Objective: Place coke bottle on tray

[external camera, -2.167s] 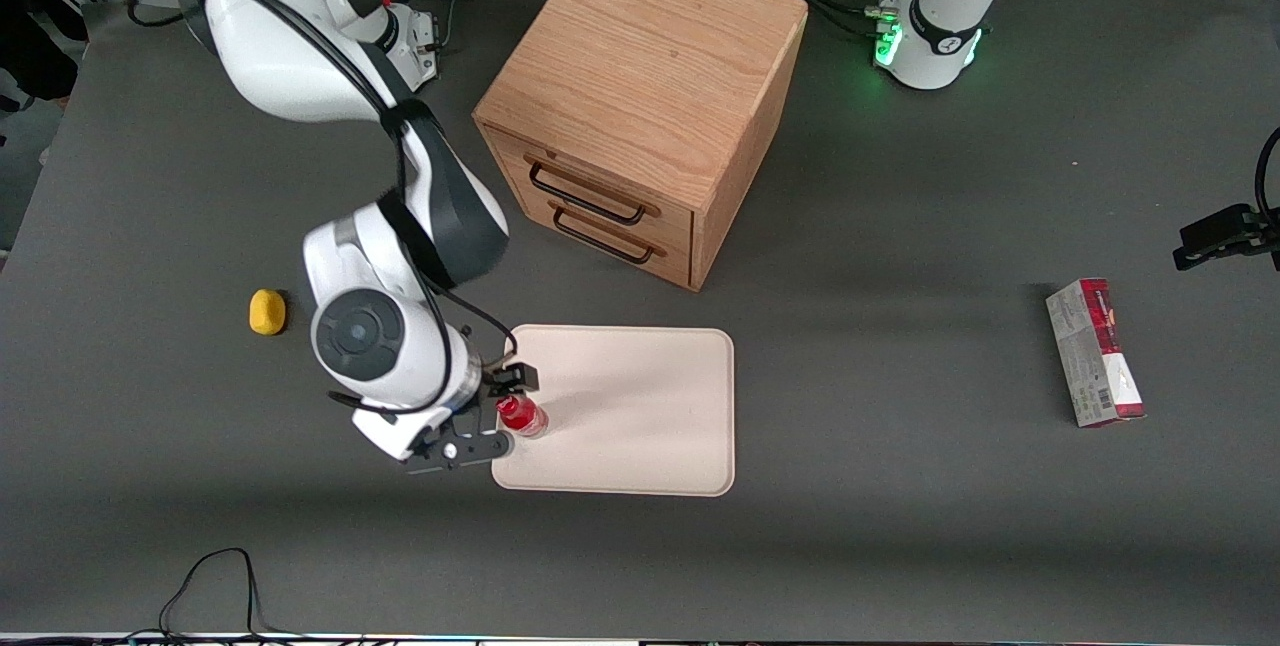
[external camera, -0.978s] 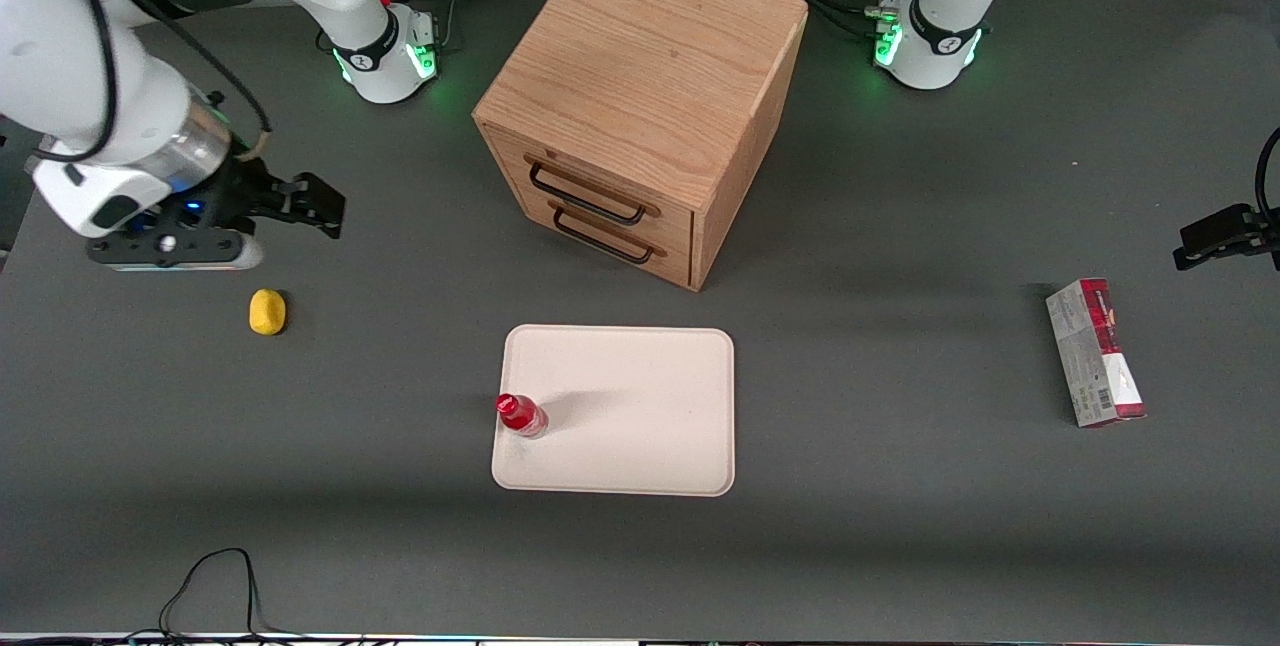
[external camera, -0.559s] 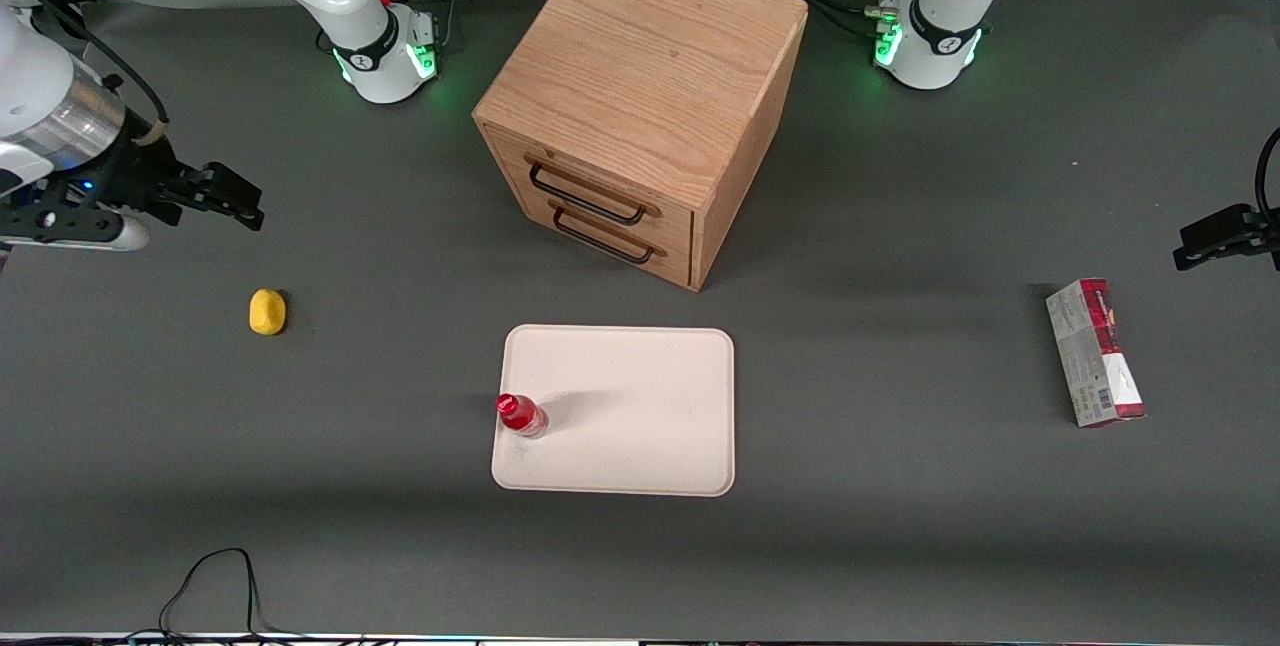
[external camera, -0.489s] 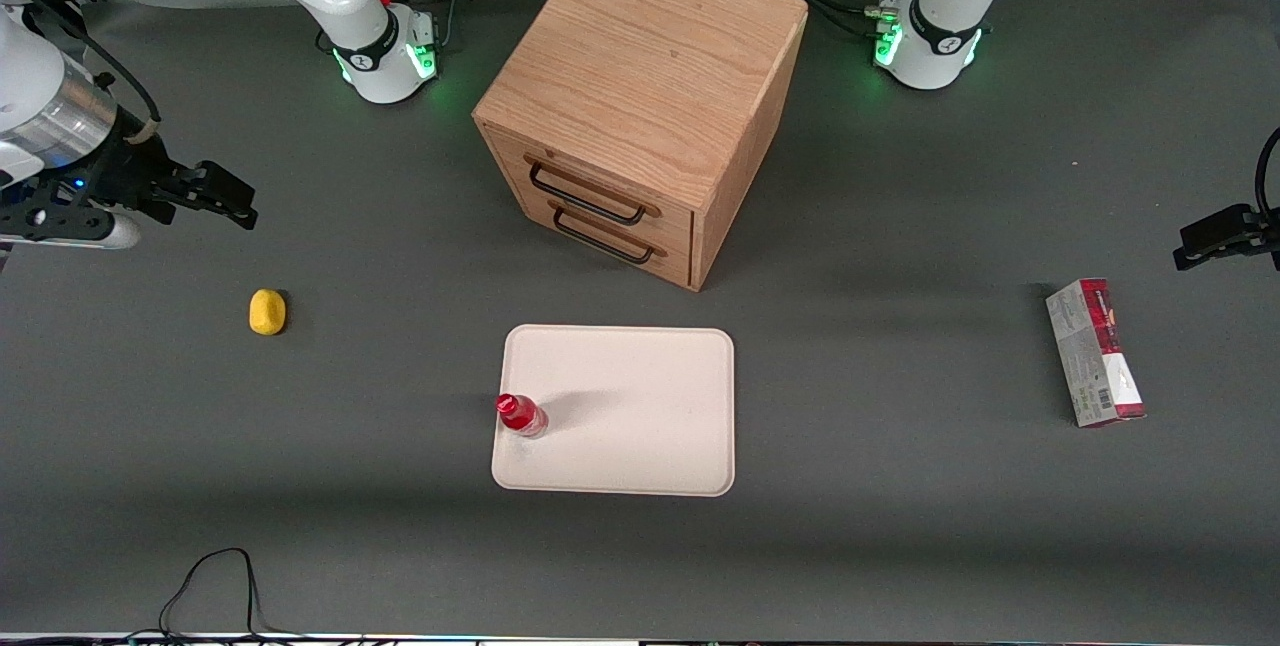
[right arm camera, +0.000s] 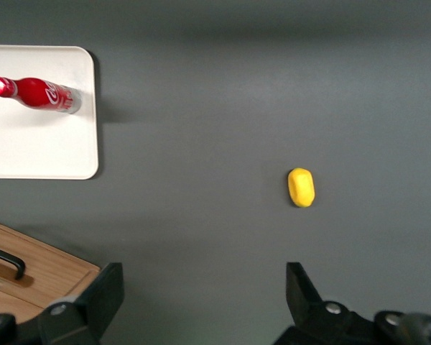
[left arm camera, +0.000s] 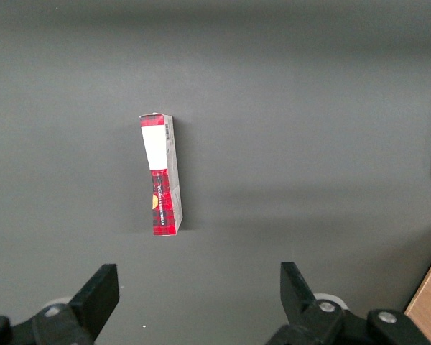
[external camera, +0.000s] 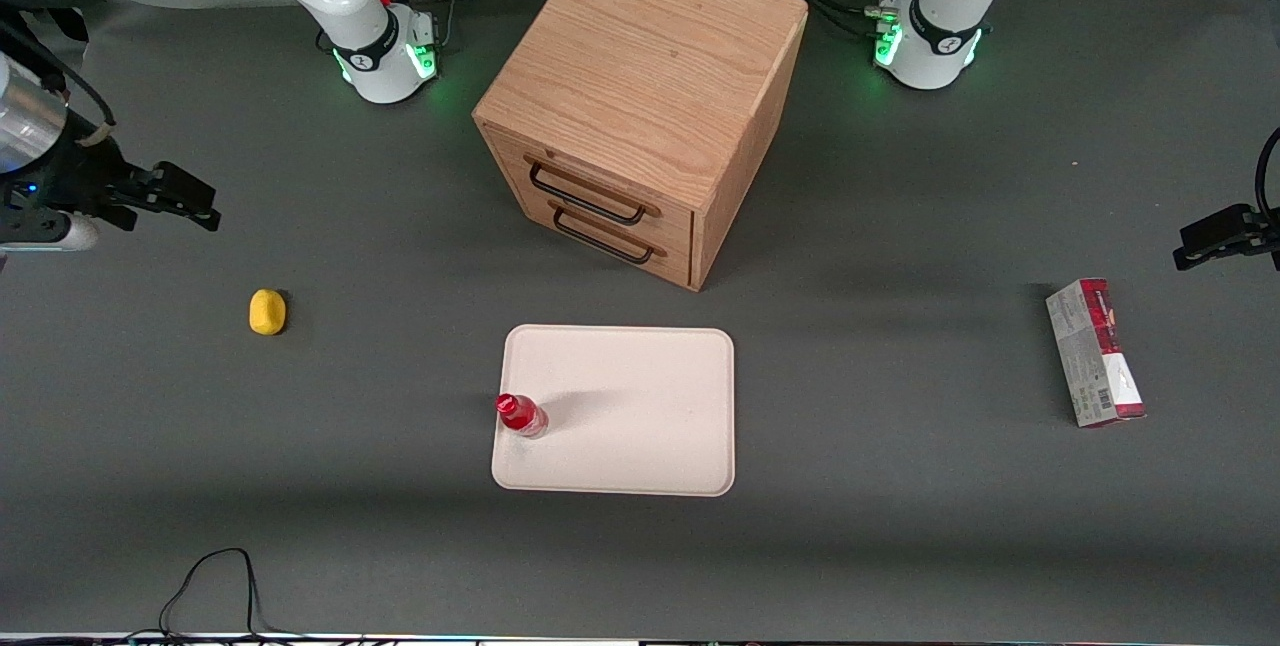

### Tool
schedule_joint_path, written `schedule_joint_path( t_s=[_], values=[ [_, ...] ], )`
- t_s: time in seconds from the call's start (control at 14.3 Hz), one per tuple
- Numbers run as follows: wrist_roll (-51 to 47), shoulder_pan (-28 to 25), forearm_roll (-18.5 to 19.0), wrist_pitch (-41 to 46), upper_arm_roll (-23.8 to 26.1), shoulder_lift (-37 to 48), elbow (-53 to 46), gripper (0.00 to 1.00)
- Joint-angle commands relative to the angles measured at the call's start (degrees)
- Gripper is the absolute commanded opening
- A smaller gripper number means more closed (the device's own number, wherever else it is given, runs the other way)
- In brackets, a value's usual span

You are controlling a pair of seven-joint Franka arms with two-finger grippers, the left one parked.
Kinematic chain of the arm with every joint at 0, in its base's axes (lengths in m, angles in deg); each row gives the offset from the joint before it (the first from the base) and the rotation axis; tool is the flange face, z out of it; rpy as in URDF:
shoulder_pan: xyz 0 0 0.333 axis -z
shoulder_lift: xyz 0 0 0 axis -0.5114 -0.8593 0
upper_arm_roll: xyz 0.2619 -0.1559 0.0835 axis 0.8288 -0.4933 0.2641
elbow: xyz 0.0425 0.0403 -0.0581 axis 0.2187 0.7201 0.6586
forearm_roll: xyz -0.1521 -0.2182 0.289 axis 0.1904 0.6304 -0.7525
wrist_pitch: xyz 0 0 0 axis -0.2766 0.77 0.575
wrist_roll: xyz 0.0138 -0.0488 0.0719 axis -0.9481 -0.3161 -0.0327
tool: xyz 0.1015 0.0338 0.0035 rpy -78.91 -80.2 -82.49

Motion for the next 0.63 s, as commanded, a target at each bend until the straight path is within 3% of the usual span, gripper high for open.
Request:
schedule_joint_path(
  t_s=[0.0,0.21,0.56],
  values=[
    [4.04,-0.25,-0.02,-1.01,-1.62,0.7,0.97,1.0],
    [3.52,-3.77,0.24,-0.75,-5.23,0.87,1.14,1.0],
    [2.99,-2.72,0.33,-0.57,-5.15,1.05,1.14,1.0]
  ],
)
